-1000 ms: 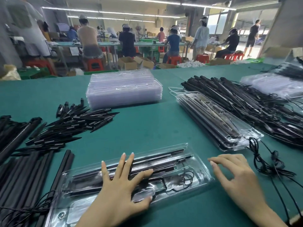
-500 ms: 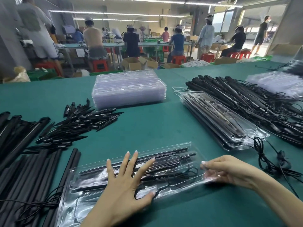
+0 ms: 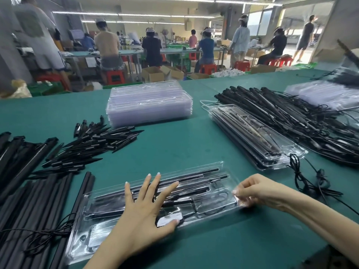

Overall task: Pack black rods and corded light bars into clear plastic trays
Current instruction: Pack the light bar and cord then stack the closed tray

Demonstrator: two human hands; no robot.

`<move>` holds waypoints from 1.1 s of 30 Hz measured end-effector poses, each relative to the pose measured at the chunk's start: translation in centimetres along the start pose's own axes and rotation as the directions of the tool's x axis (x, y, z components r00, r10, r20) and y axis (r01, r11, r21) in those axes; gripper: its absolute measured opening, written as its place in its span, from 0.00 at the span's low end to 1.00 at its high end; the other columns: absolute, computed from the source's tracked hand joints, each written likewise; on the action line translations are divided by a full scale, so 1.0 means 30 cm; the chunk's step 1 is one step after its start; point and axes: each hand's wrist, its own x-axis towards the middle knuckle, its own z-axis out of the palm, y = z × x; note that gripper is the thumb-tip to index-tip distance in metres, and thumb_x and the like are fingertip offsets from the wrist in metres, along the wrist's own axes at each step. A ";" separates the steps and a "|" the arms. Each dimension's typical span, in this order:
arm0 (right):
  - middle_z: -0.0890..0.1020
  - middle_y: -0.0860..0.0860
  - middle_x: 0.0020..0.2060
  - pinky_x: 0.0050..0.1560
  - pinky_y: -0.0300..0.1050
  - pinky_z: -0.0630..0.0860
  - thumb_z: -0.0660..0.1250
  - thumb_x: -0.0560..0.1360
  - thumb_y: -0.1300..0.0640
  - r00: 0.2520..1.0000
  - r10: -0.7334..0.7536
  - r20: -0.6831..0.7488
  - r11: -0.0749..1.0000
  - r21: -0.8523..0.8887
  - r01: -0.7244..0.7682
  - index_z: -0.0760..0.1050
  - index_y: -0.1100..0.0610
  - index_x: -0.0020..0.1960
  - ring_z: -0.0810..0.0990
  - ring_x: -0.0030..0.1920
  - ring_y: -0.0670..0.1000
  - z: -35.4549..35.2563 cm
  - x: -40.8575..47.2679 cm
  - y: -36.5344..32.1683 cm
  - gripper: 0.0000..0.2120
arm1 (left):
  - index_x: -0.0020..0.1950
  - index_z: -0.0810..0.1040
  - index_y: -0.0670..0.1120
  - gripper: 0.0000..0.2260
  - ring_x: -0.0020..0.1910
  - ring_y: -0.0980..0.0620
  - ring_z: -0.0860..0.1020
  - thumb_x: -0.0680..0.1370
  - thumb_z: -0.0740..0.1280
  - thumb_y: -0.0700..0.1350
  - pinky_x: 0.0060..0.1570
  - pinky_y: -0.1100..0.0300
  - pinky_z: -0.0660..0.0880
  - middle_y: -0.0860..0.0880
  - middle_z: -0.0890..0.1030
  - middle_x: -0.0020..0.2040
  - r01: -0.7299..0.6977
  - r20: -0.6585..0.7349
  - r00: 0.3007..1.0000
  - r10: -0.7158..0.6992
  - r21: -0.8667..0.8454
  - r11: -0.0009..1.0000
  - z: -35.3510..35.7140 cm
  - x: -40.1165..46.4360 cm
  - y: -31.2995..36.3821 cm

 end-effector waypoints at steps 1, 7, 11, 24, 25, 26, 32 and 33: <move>0.77 0.53 0.24 0.25 0.33 0.68 0.67 0.75 0.69 1.000 -0.007 -0.007 1.000 0.016 0.007 0.76 0.63 0.29 0.73 0.22 0.44 0.003 -0.002 0.004 0.15 | 0.66 0.28 0.74 0.32 0.72 0.56 0.27 0.67 0.42 0.73 0.68 0.39 0.27 0.57 0.33 0.76 -0.001 -0.003 1.000 0.001 -0.012 1.000 -0.001 0.001 0.001; 0.70 0.52 0.22 0.27 0.35 0.72 0.69 0.74 0.65 0.992 0.100 0.070 0.971 0.209 -0.113 0.77 0.66 0.31 0.71 0.22 0.45 -0.022 -0.009 0.004 0.13 | 0.68 0.27 0.69 0.37 0.73 0.60 0.29 0.67 0.45 0.74 0.70 0.40 0.29 0.59 0.36 0.77 0.010 -0.028 1.000 -0.013 -0.111 0.994 -0.021 -0.003 -0.003; 0.73 0.52 0.27 0.27 0.32 0.66 0.72 0.68 0.59 0.994 0.084 0.072 0.994 0.065 -0.089 0.77 0.59 0.30 0.68 0.25 0.44 -0.020 -0.003 -0.002 0.10 | 0.69 0.27 0.69 0.39 0.73 0.61 0.31 0.68 0.50 0.74 0.70 0.41 0.29 0.59 0.37 0.77 0.012 -0.041 0.999 -0.019 -0.158 0.987 -0.025 -0.006 0.004; 0.73 0.56 0.30 0.25 0.34 0.63 0.75 0.55 0.57 0.995 0.052 -0.087 0.992 0.119 -0.042 0.79 0.62 0.30 0.65 0.31 0.49 -0.002 0.044 0.061 0.10 | 0.73 0.41 0.66 0.43 0.72 0.71 0.43 0.65 0.58 0.77 0.75 0.50 0.36 0.64 0.51 0.75 0.055 -0.086 0.993 -0.083 -0.291 0.955 -0.057 -0.033 -0.034; 0.72 0.57 0.32 0.25 0.34 0.63 0.75 0.55 0.56 0.994 0.048 -0.097 0.993 0.109 -0.038 0.80 0.64 0.32 0.65 0.31 0.49 -0.006 0.042 0.060 0.12 | 0.73 0.40 0.67 0.42 0.74 0.65 0.42 0.65 0.54 0.78 0.74 0.48 0.34 0.61 0.50 0.76 0.081 -0.055 0.994 -0.096 -0.232 0.969 -0.057 -0.043 -0.045; 0.72 0.58 0.32 0.26 0.34 0.64 0.76 0.57 0.56 0.993 0.038 -0.110 0.996 0.079 -0.029 0.81 0.65 0.34 0.66 0.31 0.50 -0.007 0.036 0.054 0.13 | 0.73 0.39 0.68 0.41 0.75 0.63 0.39 0.65 0.51 0.79 0.72 0.46 0.32 0.61 0.47 0.77 0.105 -0.030 0.993 -0.112 -0.182 0.978 -0.055 -0.055 -0.056; 0.83 0.53 0.44 0.45 0.48 0.77 0.69 0.74 0.45 0.715 -0.639 -0.283 0.432 -0.901 0.030 0.81 0.55 0.50 0.82 0.45 0.55 0.068 0.009 0.023 0.14 | 0.72 0.32 0.66 0.41 0.70 0.61 0.26 0.63 0.41 0.80 0.67 0.36 0.27 0.63 0.31 0.74 0.145 0.010 0.989 -0.145 0.008 0.989 -0.018 -0.087 -0.068; 0.81 0.54 0.50 0.49 0.52 0.76 0.69 0.74 0.45 0.605 -0.780 -0.158 0.289 -0.949 0.124 0.79 0.57 0.58 0.81 0.49 0.57 0.111 0.003 0.014 0.19 | 0.73 0.33 0.66 0.44 0.71 0.61 0.26 0.62 0.43 0.81 0.67 0.36 0.28 0.62 0.31 0.74 0.140 0.026 0.990 -0.140 0.002 0.990 -0.016 -0.085 -0.070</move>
